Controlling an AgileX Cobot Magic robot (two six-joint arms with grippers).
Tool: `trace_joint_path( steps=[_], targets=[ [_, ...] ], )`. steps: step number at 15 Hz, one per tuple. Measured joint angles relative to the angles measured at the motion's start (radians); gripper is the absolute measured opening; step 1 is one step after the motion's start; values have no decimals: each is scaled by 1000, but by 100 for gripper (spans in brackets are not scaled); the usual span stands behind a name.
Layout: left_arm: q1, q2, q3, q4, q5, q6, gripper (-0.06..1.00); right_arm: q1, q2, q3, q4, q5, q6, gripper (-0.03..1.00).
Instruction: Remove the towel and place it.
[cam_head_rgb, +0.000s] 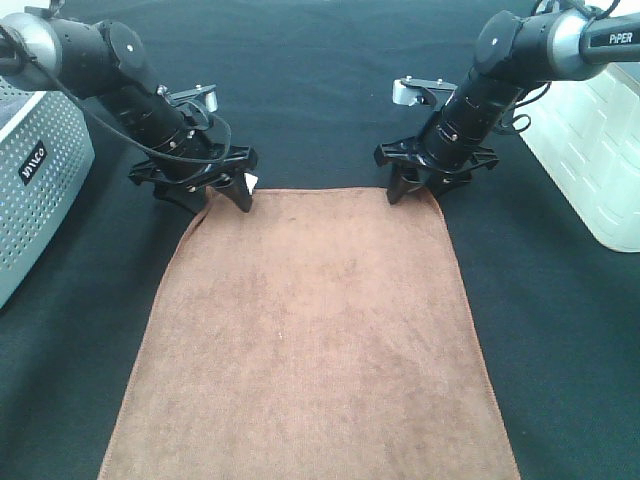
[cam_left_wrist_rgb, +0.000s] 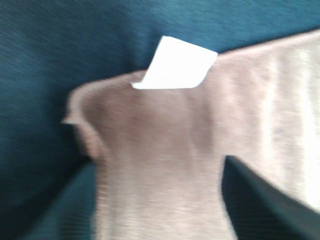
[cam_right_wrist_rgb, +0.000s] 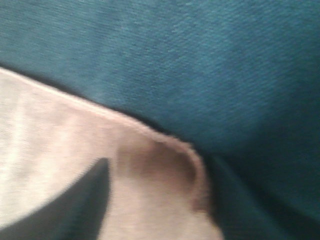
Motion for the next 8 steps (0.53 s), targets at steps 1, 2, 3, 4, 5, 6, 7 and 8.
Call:
trace_joint_path(
  steps=[1, 2, 3, 4, 5, 6, 7, 8],
  targets=[
    [0, 0, 0, 6, -4, 0, 52, 0, 2, 0, -3, -2, 0, 41],
    [0, 0, 0, 13, -9, 0, 42, 0, 3, 0, -5, -5, 1, 33],
    [0, 0, 0, 16, -26, 0, 31, 0, 2, 0, -8, -11, 1, 26],
    [0, 0, 0, 18, -38, 0, 21, 0, 3, 0, -8, -17, 2, 20],
    [0, 0, 0, 21, -51, 0, 2, 0, 5, 0, -5, -25, 5, 4],
    [0, 0, 0, 21, -51, 0, 2, 0, 5, 0, -5, -25, 5, 4],
    [0, 0, 0, 23, -51, 0, 0, 0, 5, 0, -3, -25, 6, 0],
    [0, 0, 0, 29, -51, 0, 0, 1, 6, 0, -1, -26, 6, 0]
  ],
)
